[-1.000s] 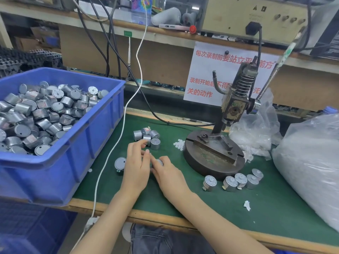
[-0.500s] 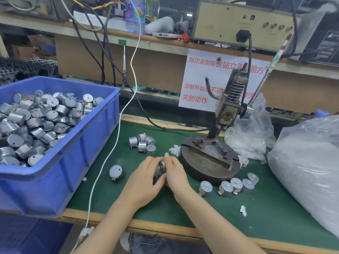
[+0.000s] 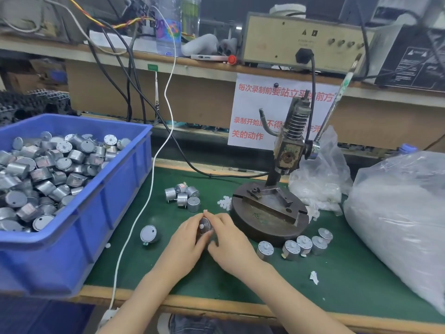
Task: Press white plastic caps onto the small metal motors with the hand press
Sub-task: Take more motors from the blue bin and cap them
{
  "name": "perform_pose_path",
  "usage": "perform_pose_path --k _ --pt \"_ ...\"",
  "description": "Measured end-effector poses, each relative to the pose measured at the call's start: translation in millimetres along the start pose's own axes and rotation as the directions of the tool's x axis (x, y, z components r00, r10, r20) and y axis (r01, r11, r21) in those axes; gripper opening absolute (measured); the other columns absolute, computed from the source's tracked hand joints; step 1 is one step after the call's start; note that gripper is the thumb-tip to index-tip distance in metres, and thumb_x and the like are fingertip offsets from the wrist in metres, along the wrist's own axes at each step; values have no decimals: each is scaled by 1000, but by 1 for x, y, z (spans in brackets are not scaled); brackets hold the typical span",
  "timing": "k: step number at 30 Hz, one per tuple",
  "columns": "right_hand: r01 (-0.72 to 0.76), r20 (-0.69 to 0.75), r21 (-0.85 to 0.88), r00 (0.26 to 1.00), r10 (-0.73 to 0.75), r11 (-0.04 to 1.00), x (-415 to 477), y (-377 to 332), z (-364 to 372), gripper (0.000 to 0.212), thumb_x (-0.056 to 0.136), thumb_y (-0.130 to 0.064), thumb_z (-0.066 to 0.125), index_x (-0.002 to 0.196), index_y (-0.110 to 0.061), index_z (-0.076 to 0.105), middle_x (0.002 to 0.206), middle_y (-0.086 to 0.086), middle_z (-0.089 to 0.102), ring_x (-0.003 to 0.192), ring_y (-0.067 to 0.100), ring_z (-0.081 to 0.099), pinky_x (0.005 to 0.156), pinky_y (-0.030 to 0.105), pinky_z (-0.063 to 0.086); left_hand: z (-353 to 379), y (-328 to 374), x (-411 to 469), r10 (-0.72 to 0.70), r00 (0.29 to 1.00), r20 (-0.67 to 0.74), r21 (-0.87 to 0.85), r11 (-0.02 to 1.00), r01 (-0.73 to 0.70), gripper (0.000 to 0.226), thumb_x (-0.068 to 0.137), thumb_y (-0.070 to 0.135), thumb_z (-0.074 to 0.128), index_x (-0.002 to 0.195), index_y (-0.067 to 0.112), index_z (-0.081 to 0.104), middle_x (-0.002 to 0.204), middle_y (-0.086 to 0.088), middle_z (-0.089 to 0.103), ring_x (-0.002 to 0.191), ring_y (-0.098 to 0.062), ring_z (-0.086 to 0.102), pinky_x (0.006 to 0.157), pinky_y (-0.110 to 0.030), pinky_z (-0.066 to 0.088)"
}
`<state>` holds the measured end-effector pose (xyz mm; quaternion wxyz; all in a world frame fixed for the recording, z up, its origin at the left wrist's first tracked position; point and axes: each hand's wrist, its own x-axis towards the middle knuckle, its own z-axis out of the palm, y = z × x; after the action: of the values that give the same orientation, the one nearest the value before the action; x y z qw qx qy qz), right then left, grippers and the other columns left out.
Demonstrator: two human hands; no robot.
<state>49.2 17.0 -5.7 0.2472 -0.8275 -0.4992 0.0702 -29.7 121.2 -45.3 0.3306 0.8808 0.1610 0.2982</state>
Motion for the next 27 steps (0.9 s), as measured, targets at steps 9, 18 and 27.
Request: perform_pose_path --k 9,18,27 --pt "-64 -287 -200 958 4 978 7 24 -21 27 86 -25 55 112 -18 55 110 0 57 104 24 48 87 32 36 4 4 -9 -31 997 75 -50 998 35 50 89 43 52 134 36 33 109 20 50 97 4 49 82 -10 35" --pt "-464 -457 -41 796 396 885 20 97 -89 40 80 -44 67 114 -23 63 122 2 55 120 26 38 96 36 29 4 4 -7 0 1000 28 46 999 -1 49 91 44 44 138 34 31 100 29 39 97 14 41 78 -17 36" --pt "-467 -490 -43 780 389 883 33 113 -80 48 78 -52 65 119 -26 63 132 4 49 122 28 36 100 40 27 4 2 -5 -28 999 24 29 999 28 38 93 37 45 130 28 43 100 24 41 92 10 46 74 -15 33"
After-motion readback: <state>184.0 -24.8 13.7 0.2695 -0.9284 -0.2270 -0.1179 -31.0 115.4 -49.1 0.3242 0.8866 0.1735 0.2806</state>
